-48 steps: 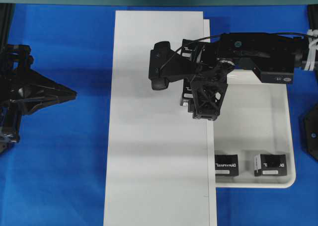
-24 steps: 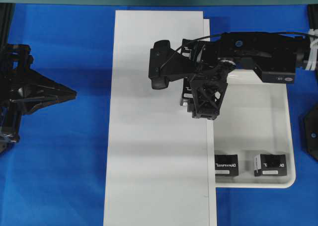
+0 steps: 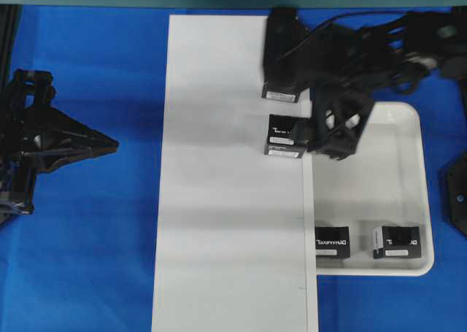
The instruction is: Place the box from the white plastic tray onto the white base.
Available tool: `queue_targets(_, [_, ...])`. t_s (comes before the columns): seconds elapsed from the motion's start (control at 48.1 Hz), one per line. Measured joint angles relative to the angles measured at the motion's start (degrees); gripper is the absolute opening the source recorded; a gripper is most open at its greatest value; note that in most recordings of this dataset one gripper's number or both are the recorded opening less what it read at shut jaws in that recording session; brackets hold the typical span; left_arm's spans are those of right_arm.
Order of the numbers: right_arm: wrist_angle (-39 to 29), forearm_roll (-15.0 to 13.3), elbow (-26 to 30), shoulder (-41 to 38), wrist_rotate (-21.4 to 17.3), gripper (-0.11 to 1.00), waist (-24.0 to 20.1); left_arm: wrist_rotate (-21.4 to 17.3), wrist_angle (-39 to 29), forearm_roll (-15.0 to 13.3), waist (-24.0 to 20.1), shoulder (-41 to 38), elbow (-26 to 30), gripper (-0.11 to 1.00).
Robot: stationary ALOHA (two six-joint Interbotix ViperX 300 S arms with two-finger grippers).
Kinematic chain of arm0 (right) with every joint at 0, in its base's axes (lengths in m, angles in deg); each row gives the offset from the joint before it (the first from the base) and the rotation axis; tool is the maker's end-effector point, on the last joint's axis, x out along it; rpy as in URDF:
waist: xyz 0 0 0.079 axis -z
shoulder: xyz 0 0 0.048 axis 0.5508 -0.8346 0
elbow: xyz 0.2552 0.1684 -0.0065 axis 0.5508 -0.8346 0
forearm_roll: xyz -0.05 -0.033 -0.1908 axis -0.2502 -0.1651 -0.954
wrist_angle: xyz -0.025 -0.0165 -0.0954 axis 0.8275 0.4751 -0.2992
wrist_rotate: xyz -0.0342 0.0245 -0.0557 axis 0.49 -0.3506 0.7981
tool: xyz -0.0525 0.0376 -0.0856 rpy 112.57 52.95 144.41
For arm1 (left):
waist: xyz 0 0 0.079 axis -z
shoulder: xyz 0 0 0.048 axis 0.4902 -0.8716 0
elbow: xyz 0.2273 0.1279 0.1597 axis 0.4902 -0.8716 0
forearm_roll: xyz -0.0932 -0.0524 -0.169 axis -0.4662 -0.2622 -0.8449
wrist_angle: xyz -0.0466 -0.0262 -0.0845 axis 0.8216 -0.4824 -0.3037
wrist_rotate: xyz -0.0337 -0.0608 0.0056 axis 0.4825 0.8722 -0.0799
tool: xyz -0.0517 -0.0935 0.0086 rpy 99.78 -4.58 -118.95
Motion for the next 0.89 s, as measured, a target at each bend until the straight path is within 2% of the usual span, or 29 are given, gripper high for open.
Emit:
queue_targets(0.25, [7.29, 0.53, -3.96, 7.65, -1.14, 0.98, -0.18, 0.00, 0.00, 0.09, 0.18, 0.09, 0.09, -0.07])
queue_targets(0.499, [16.44, 0.62, -11.60, 16.35, -2.81, 0.98, -1.49, 0.00, 0.09, 0.00, 0.97, 0.00, 0.18, -0.07])
queue_targets(0.895, [20.30, 0.70, -20.21, 28.92, -3.25, 0.98, -2.02, 0.00, -0.09, 0.00, 0.79, -1.41, 0.70, -0.07])
